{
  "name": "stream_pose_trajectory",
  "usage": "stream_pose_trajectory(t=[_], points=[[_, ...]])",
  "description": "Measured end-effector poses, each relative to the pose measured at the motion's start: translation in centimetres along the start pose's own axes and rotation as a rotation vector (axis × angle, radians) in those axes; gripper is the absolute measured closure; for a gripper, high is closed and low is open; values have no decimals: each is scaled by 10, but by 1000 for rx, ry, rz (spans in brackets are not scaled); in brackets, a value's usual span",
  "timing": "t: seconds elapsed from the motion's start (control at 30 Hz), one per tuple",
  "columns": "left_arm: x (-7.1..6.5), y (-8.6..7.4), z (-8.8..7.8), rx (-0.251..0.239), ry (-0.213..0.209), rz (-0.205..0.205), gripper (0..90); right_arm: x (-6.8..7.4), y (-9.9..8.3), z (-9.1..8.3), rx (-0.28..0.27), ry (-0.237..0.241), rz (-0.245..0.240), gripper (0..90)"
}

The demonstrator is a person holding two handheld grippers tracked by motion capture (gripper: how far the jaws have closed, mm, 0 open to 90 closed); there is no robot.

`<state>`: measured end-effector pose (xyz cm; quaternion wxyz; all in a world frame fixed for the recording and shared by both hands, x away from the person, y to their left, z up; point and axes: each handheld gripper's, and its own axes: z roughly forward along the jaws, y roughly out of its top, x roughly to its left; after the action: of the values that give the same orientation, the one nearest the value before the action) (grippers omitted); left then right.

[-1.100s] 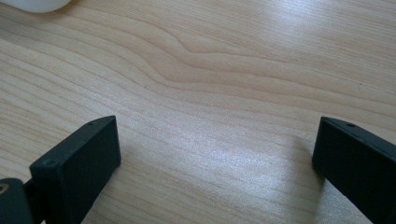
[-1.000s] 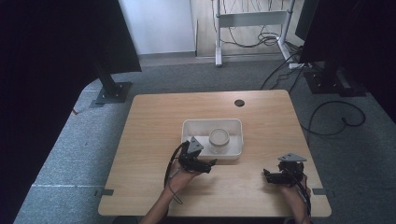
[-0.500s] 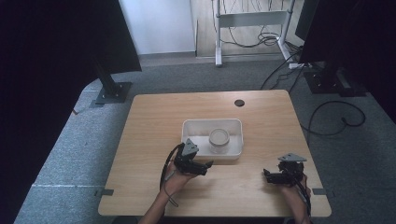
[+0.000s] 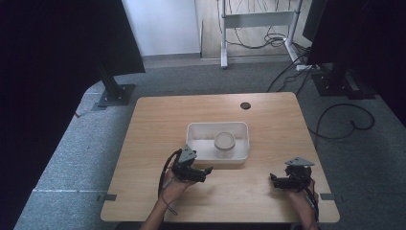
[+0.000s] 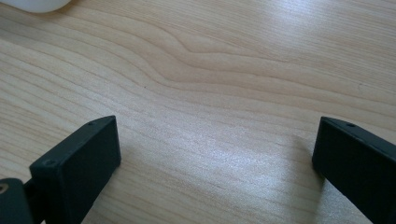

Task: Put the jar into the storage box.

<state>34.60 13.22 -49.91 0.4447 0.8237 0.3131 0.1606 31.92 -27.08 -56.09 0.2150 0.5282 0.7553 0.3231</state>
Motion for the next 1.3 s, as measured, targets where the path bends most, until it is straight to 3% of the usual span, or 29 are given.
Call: stream_pose_trajectory(t=[0.63,1.07,1.3], points=[[10,-29,-22,-15,22,-14,68,0,0,0,0,0,0,7],[16,-52,-27,23,55,-24,65,0,0,0,0,0,0,7],[17,-66,-27,79,57,-32,65,0,0,0,0,0,-1,7]])
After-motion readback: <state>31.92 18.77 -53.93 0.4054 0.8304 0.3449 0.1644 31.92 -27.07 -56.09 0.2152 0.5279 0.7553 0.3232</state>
